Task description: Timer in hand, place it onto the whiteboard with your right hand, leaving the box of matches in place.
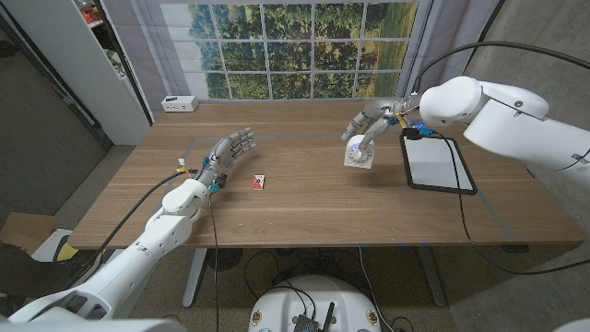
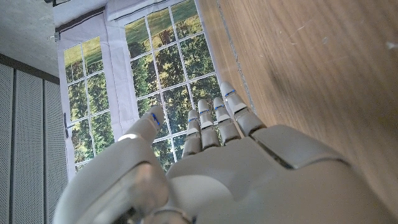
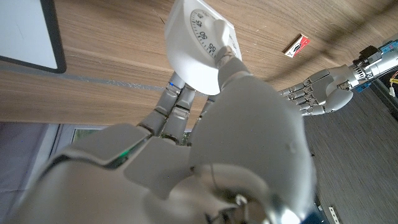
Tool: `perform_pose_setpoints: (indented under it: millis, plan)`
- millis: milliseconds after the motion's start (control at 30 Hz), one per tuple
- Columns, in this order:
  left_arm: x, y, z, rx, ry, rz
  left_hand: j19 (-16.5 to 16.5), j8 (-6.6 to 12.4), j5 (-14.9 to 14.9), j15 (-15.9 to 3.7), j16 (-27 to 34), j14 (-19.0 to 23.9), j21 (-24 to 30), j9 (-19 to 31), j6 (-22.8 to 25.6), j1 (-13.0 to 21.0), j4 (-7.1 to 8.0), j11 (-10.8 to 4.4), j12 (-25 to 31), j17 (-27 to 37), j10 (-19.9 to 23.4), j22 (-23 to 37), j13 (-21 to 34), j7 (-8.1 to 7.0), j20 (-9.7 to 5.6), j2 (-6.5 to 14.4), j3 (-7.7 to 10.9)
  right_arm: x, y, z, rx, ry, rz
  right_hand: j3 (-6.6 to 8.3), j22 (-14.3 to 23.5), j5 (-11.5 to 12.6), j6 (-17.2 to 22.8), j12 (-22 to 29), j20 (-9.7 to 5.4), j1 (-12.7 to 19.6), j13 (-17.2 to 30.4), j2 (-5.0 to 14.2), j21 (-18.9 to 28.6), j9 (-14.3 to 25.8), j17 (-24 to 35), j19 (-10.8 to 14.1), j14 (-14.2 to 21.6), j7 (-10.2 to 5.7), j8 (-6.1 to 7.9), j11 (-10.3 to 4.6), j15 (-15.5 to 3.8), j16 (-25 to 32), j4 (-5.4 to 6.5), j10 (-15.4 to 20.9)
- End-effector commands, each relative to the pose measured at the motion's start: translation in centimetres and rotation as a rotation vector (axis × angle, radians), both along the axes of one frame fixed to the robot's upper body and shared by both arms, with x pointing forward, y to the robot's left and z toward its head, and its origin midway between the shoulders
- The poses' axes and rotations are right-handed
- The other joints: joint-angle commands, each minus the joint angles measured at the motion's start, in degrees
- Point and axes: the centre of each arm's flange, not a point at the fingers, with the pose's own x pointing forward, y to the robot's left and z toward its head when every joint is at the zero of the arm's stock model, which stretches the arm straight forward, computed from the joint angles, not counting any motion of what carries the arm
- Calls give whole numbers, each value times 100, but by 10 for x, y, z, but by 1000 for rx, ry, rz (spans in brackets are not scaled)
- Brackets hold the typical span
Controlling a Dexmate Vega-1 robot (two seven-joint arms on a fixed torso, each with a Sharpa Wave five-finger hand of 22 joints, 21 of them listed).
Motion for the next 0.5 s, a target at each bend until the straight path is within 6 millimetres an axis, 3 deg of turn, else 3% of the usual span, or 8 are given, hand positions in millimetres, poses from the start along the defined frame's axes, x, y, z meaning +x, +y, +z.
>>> perform_pose_setpoints:
  millis: [33,500]
  plan:
    - [3,0,3,10,-2,-9,52,-3,28,-10,-5,60,-22,18,62,-45,8,-14,27,22,53,16,10,22,4,13,18,-4,-14,21,-28,-23,-54,53,6,48,-43,21,-843,18,17,62,65,18,1025,-23,239,0,0,24,-1162,60,-17,59]
    - [5,-3,9,15,-8,-9,59,-6,29,-8,-7,66,-45,18,66,-48,6,-19,23,21,52,17,15,20,2,13,23,2,-42,27,-20,-59,-153,66,3,54,-80,-23,-839,45,21,59,157,18,1037,-82,221,-4,-1,18,-1161,70,-26,5]
